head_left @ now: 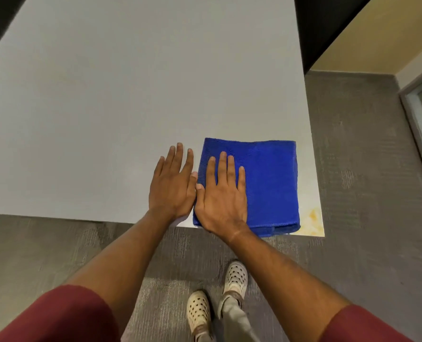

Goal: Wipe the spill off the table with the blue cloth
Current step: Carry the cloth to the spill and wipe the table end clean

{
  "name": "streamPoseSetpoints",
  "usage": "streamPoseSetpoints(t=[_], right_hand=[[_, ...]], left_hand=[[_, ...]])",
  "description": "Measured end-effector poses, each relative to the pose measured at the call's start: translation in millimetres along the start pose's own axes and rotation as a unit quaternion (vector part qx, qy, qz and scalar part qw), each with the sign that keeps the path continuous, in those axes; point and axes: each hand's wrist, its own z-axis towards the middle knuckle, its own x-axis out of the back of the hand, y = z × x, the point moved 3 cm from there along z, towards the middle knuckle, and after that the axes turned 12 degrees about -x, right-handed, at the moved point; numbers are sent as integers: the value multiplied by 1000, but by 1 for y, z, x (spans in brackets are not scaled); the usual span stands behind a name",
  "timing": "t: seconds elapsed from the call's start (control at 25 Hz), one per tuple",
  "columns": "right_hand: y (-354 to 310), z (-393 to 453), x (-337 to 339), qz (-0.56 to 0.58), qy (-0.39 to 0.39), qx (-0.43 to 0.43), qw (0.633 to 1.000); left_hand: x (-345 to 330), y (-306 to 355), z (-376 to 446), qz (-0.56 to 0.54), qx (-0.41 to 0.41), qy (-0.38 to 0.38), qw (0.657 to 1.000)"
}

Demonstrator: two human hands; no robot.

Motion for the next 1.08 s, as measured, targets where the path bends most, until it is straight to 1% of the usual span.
streamPoseSetpoints(t=[0.16,0.4,0.76,0.92,1.08], right_hand=[[-1,-14,-4,-2,7,9,1000],[18,-30,-7,-12,23,25,999],[82,-33,3,-44,56,2,997],[99,-32,7,-50,66,-12,996],[113,-30,11,-48,66,-30,996]], left_hand=[[-2,-1,-2,13,-15,-5,1000],[-6,-1,-2,16,-5,14,1000],[-6,4,0,15,6,-9,1000],[-2,5,0,10,6,-14,1000],[1,11,3,-8,-21,-18,1000]])
